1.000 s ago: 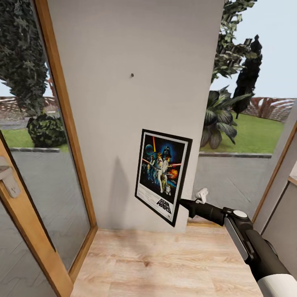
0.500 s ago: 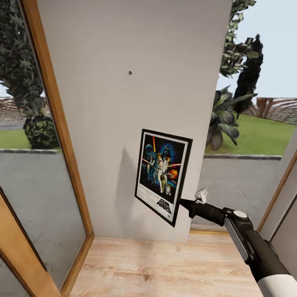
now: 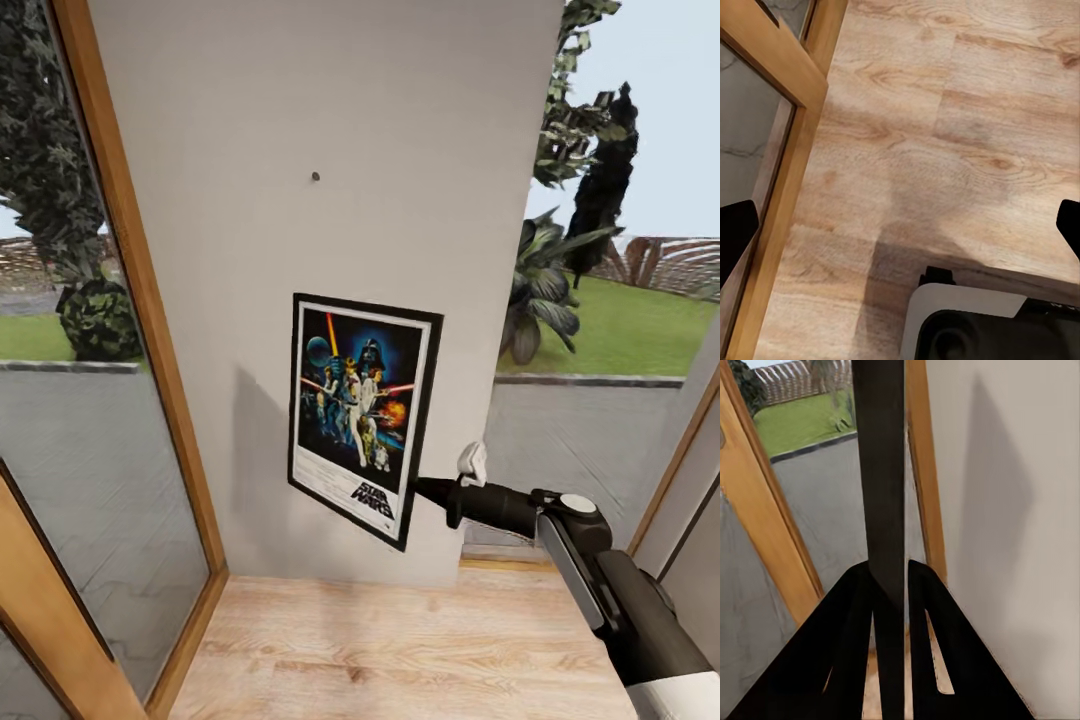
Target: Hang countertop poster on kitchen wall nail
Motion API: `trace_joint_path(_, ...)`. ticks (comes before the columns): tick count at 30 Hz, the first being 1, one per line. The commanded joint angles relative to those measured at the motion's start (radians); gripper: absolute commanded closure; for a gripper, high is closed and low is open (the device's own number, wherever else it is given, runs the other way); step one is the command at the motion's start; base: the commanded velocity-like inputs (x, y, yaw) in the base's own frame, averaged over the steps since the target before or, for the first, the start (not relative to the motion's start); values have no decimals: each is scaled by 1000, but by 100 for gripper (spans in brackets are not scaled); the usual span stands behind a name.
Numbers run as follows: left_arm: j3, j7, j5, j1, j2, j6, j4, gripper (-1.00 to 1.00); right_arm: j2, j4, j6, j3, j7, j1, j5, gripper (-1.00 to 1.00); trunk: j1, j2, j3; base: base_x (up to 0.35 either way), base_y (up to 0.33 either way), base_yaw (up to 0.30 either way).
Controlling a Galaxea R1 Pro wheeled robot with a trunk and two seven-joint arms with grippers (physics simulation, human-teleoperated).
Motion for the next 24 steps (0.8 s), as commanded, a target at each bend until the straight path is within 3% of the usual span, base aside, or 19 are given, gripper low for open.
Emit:
trace_joint_path(1,1,0,0,1,0,0,-1,-100,-1,-7,26,2,2,-17,-9,100,0,0,0,0,0,0)
trace_joint_path(7,1,0,0,1,0,0,-1,-100,0,-20,91,9,20,-83,-10,100,0,0,0,0,0,0)
trace_joint_path(12,1,0,0,1,0,0,-1,-100,0,-22,143,13,103,-152,-10,100,0,0,0,0,0,0)
trace_joint_path(18,0,0,0,1,0,0,0,-100,-2,-22,218,46,153,-282,-9,100,0,0,0,0,0,0)
trace_joint_path(19,-1,0,0,1,0,0,0,-100,-2,-17,261,54,179,-355,-9,100,0,0,0,0,0,0)
trace_joint_path(24,-2,-1,0,1,0,0,-1,-100,-2,-3,279,56,258,-418,-9,100,0,0,0,0,0,0)
